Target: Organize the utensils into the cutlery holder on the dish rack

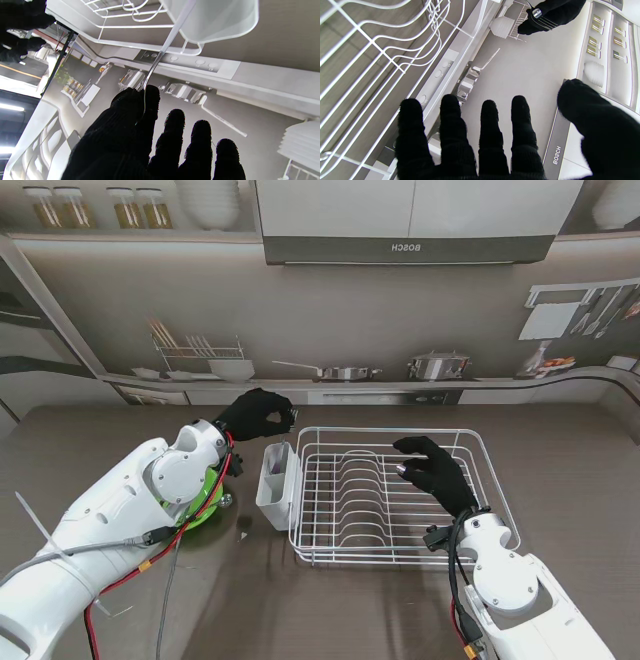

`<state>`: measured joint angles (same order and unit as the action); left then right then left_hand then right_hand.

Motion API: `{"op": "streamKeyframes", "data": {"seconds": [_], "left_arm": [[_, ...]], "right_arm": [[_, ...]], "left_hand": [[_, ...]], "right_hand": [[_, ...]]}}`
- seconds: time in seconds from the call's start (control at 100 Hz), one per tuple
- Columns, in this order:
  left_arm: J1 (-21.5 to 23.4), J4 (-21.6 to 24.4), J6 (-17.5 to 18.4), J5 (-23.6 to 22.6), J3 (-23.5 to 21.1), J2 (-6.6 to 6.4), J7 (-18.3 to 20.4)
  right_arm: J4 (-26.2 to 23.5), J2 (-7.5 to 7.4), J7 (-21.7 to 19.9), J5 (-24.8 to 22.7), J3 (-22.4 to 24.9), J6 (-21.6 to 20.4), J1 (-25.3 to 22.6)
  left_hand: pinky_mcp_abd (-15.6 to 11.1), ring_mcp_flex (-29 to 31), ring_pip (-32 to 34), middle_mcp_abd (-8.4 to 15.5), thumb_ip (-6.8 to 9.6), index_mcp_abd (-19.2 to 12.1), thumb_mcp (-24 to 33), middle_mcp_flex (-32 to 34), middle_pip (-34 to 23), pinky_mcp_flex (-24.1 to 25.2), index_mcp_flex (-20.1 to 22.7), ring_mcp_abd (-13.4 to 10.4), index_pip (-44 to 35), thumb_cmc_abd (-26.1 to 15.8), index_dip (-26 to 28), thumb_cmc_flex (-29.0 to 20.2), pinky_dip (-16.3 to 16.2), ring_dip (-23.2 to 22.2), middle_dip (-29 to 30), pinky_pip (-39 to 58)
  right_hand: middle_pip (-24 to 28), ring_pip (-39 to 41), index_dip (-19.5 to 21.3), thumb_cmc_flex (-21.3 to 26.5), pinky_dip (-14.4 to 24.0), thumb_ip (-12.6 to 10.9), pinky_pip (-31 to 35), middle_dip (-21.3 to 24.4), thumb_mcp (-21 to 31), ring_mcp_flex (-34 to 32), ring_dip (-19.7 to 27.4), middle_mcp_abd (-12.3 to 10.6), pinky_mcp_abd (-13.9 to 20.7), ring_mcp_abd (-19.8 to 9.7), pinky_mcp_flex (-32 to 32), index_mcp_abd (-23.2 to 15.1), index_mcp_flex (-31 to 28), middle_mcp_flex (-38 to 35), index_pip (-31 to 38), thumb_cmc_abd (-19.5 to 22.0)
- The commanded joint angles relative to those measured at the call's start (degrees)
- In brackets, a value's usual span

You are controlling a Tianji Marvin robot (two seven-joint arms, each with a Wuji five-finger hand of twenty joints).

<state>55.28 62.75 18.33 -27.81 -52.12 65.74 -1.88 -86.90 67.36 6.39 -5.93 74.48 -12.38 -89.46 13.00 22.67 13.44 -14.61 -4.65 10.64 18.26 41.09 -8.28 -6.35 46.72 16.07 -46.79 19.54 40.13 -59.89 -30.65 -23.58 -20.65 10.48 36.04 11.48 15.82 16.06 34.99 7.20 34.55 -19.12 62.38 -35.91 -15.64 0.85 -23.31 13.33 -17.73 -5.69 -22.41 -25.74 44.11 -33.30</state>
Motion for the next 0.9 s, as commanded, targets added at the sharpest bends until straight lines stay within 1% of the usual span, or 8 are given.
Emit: {"op": "streamKeyframes", "data": {"seconds": [0.0,0.22,0.44,0.5,0.55,0.62,0.73,0.89], "left_arm": [[0.38,-1.17,-0.30,-0.40,0.49,0.23,1.22],[0.35,-2.82,-0.69,-1.32,1.81,-0.06,1.80],[0.62,-2.32,-1.37,-2.38,1.91,-0.54,2.80],[0.76,-2.12,-1.53,-2.51,1.82,-0.64,3.07],[0.88,-1.91,-1.61,-2.82,1.74,-0.77,3.24],[1.09,-1.51,-1.68,-3.20,1.51,-0.96,3.56],[1.60,-0.76,-1.63,-3.75,0.92,-1.23,3.89],[2.95,1.18,-1.81,-4.12,-0.62,-1.63,4.62]], "right_arm": [[-0.26,0.24,-0.76,0.13,-0.07,-0.03,-0.26],[-0.27,0.23,-0.88,0.20,-0.10,0.08,-0.28],[-0.28,0.21,-0.97,0.28,-0.11,0.10,-0.30],[-0.26,0.21,-0.97,0.25,-0.12,0.07,-0.29],[-0.23,0.22,-0.95,0.23,-0.13,0.05,-0.26],[-0.21,0.22,-0.92,0.24,-0.13,0.06,-0.24],[-0.19,0.22,-0.93,0.23,-0.13,0.06,-0.22],[-0.17,0.20,-0.99,0.22,-0.18,0.05,-0.20]], "left_hand": [[-1.33,-0.13,-0.50,-0.59,-0.57,-1.65,0.38,0.25,0.52,0.93,1.81,0.54,-0.43,-1.34,-0.55,-4.13,-0.77,0.11,-0.28,0.22],[-1.40,-0.44,-0.60,-0.46,-0.46,-1.97,1.33,-0.17,0.64,1.28,1.66,0.48,2.28,-0.25,-3.19,-3.65,-0.73,0.11,-0.17,0.02],[-1.50,-0.69,-0.83,-0.45,-1.02,0.23,2.19,-0.86,0.82,1.54,0.41,0.36,12.14,2.18,-8.04,-0.73,-0.59,0.17,0.14,-0.21],[-1.45,-0.82,-0.96,-0.59,-1.17,1.51,2.79,-1.10,0.89,1.75,0.12,0.47,17.56,2.68,-8.75,0.92,-0.53,0.23,0.30,-0.29],[-1.39,-1.00,-1.14,-0.70,-2.15,2.64,7.79,-1.42,1.00,1.92,0.64,0.45,24.81,3.18,-8.21,5.30,-0.54,0.26,0.40,-0.34],[-1.36,-1.17,-1.36,-0.88,-0.55,5.08,15.36,-1.75,1.16,2.14,-0.63,0.55,33.02,2.86,-12.62,12.42,-0.53,0.33,0.52,-0.42],[-1.21,-1.58,-1.74,-1.12,-0.80,6.73,14.91,-2.42,1.46,2.64,-5.20,0.65,37.29,3.31,-16.24,15.48,-0.53,0.45,0.69,-0.58],[-1.23,-1.85,-2.20,-1.41,-0.84,7.78,13.83,-2.96,1.81,3.08,-7.74,0.75,39.03,3.26,-18.19,17.04,-0.61,0.57,0.93,-0.65]], "right_hand": [[-0.41,-0.28,0.09,-1.05,1.40,-1.41,-1.11,0.19,0.49,-1.10,-0.79,0.09,1.29,-0.64,-0.35,-0.08,0.75,-0.10,-0.45,1.28],[-0.41,-0.27,0.10,-1.03,1.44,-1.41,-1.18,0.18,0.49,-1.10,-0.80,0.13,1.36,-0.59,-0.32,-0.06,0.75,-0.07,-0.42,1.26],[-0.38,-0.29,0.10,-0.97,1.49,-1.42,-1.25,0.17,0.49,-1.07,-0.80,0.14,1.33,-0.59,-0.32,0.03,0.73,-0.13,-0.41,1.26],[-0.40,-0.29,0.10,-0.97,1.51,-1.42,-1.25,0.18,0.50,-1.08,-0.80,0.09,1.27,-0.59,-0.38,-0.04,0.78,-0.11,-0.42,1.26],[-0.37,-0.25,0.10,-0.96,1.51,-1.42,-1.29,0.17,0.50,-1.18,-0.82,0.19,1.32,-0.58,-0.33,0.00,0.77,-0.17,-0.42,1.26],[-0.39,-0.27,0.10,-0.93,1.53,-1.42,-1.30,0.17,0.50,-1.15,-0.82,0.20,1.28,-0.54,-0.36,-0.01,0.80,-0.14,-0.42,1.23],[-0.37,-0.26,0.10,-0.97,1.56,-1.41,-1.33,0.16,0.51,-1.18,-0.82,0.12,1.27,-0.58,-0.39,0.15,0.85,-0.17,-0.42,1.22],[-0.33,-0.25,0.14,-0.89,1.60,-1.40,-1.37,0.14,0.53,-1.23,-0.83,0.13,1.34,-0.54,-0.40,0.31,0.96,-0.19,-0.33,1.15]]}}
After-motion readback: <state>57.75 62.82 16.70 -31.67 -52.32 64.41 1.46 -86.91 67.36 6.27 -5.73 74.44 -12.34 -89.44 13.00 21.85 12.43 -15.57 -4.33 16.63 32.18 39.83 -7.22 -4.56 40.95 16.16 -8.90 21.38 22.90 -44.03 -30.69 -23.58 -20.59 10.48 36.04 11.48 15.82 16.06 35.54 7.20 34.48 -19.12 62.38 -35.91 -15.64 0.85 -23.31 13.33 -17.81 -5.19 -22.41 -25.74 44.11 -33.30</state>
